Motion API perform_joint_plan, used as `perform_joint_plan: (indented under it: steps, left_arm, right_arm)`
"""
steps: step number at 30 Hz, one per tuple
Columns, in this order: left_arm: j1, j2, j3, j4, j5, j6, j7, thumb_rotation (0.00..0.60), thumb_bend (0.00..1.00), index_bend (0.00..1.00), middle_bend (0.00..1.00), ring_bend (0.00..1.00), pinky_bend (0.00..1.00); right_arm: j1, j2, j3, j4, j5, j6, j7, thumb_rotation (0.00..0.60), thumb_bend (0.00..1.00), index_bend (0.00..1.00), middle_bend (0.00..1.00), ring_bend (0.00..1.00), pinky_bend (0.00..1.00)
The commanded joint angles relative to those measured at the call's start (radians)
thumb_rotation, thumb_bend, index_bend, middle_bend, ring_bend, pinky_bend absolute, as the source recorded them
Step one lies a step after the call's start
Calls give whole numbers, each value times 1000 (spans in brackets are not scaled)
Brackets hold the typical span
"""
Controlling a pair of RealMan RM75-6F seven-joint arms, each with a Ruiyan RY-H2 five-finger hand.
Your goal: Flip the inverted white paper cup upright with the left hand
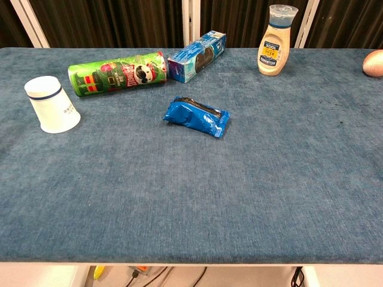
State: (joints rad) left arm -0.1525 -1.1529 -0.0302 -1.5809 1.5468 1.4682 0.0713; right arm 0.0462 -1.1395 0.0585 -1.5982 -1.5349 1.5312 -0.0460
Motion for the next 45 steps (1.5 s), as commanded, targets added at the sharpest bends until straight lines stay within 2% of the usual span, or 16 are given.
perform_joint_plan:
  steps: [1,22,29,36,45]
  left_arm:
    - [0,-2,-1,3,0,1,1,600,184,56,4,0,0]
    - [-2,-12,-4,13,12,12,0,600,184,56,4,0,0]
    - [-27,-6,-8,3,25,-16,1,600,182,56,4,0,0]
    - [-138,-10,-35,-32,73,-127,64,600,182,56,4,0,0]
    - [-303,-89,-70,-37,33,-346,109,600,182,54,5,0,0]
  right_arm:
    - [0,0,1,2,0,0,3,600,176,0,0,0,0]
    - [1,-1,2,17,0,0,20,600,176,0,0,0,0]
    - [3,8,-1,-2,11,-16,-2,600,176,0,0,0,0]
    - [-3,4,-1,10,4,-3,12,600,176,0,0,0,0]
    - [3,10,3,6,-1,-4,28,600,176,0,0,0,0]
